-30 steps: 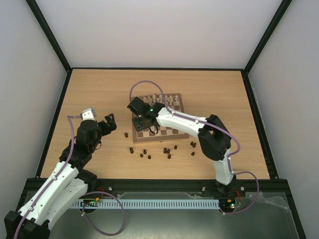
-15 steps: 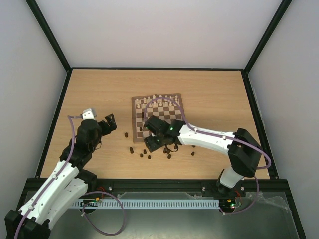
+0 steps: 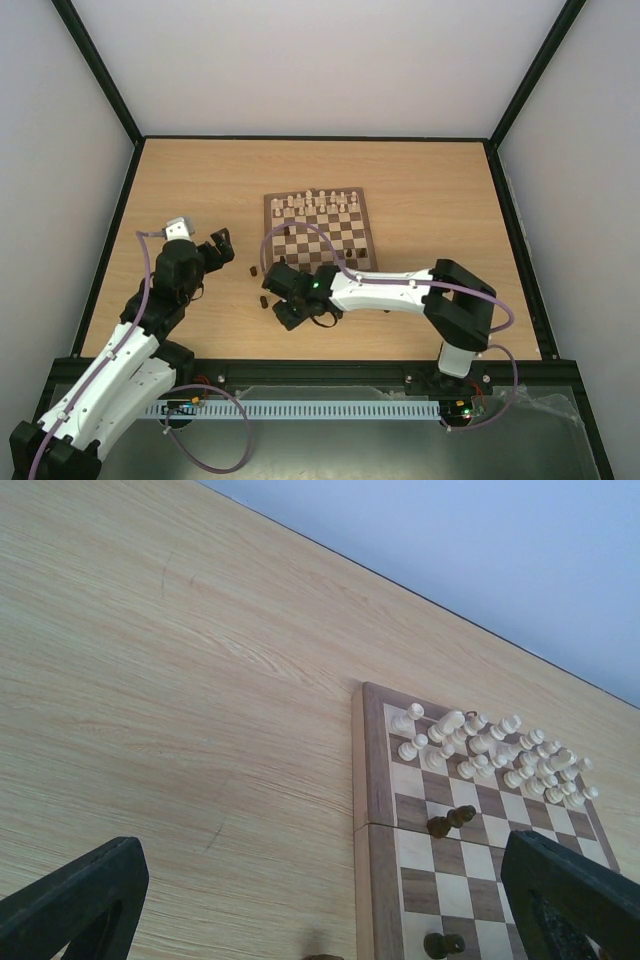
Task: Set up the chess pieces on the board
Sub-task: Pick up the chess piece at the center of the board.
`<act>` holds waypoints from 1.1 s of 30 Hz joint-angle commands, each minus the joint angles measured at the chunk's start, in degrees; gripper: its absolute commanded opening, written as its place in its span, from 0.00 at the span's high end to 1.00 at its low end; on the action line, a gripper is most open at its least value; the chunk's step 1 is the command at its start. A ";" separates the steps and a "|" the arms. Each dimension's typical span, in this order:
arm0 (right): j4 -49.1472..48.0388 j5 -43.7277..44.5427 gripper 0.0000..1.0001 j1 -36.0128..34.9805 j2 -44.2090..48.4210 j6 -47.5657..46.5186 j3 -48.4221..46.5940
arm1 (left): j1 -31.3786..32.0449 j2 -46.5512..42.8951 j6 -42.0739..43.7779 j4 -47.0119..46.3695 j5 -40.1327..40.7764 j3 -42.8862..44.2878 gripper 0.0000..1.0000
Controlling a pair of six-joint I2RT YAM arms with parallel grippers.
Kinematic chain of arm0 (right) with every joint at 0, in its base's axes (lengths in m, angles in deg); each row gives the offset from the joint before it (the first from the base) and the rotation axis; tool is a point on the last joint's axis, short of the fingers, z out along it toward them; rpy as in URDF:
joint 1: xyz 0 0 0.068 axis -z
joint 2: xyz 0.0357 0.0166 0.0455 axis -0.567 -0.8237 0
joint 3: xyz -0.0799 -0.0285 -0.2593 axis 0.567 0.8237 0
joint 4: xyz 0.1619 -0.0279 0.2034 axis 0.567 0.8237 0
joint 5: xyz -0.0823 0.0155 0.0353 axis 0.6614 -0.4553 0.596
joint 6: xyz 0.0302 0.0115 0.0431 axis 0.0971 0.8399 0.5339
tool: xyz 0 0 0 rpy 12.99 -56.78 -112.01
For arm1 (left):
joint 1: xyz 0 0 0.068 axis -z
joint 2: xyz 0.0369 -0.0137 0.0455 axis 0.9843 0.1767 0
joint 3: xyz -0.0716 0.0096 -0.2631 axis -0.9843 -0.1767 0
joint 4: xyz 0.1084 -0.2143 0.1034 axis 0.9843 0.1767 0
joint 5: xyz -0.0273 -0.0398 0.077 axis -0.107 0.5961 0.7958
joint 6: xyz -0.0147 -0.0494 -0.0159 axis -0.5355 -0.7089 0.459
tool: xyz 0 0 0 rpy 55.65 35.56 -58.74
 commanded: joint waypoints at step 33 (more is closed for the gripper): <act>5.40 5.24 0.75 -1.21 -12.04 0.79 -9.71 | -0.36 -3.15 -0.19 1.34 0.11 -0.82 0.01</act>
